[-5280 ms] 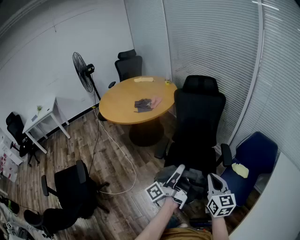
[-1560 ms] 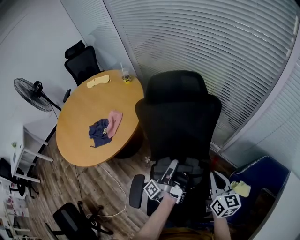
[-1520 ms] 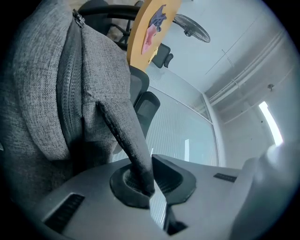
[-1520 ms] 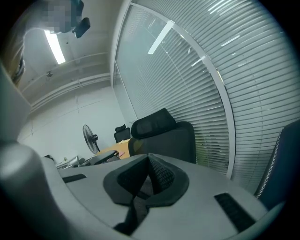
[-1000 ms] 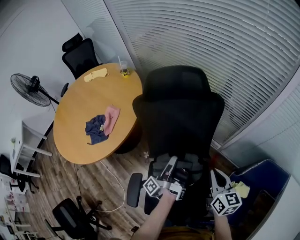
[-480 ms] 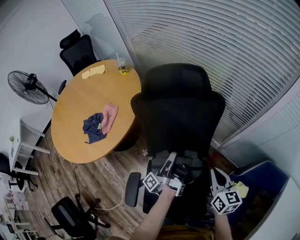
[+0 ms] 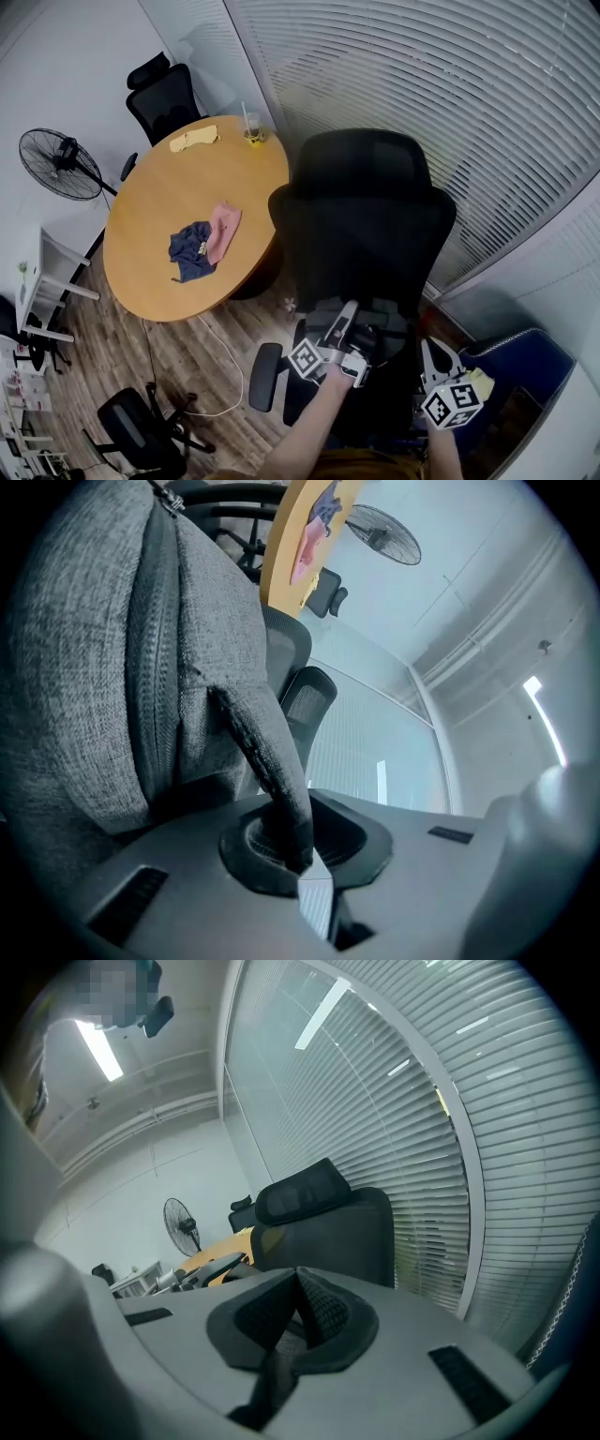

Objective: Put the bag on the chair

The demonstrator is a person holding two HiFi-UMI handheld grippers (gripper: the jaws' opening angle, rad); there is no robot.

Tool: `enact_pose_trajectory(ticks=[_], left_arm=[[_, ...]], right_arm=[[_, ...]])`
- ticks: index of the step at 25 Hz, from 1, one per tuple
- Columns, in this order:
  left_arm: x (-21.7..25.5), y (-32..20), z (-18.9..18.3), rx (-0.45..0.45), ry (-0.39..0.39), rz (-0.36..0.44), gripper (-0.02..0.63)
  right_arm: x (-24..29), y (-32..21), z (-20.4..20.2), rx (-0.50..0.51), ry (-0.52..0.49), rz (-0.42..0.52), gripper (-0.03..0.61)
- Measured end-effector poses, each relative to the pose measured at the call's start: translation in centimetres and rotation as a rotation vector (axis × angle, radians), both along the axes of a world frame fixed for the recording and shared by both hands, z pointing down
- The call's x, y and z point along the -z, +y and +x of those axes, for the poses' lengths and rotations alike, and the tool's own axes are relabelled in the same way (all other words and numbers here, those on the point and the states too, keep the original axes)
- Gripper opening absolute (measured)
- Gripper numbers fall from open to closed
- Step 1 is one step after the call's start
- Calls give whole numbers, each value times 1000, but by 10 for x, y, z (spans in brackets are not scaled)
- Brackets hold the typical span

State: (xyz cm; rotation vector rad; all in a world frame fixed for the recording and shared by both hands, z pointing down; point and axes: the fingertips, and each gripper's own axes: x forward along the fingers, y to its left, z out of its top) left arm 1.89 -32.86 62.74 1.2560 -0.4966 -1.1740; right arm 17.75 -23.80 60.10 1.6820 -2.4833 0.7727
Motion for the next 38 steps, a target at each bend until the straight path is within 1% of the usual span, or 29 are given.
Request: enact_pose_trajectory(ticks=[9, 13, 18, 26, 30, 35, 38], left_arm=[[-6, -8, 3, -21, -33, -13, 31], [-8, -10, 5, -34, -46, -34, 32], [-13, -14, 6, -46, -56, -64, 69], [-19, -16, 8, -57, -74, -85, 95], [-21, -15, 6, -69, -110, -95, 114], [-25, -13, 1, -73, -116, -108, 109], [-26, -10, 1, -84, -137, -104, 97]], right_arm=[[-5, 2, -1, 8, -1, -7, 12], [-3, 1, -3, 10, -2, 0, 12], [1, -1, -4, 6, 2, -5, 12], [1, -1, -4, 6, 14, -7, 12], [1, -2, -5, 7, 7, -3, 12], [2, -5, -11, 16, 2, 1, 12], [2, -5, -13, 21, 0, 3, 12]])
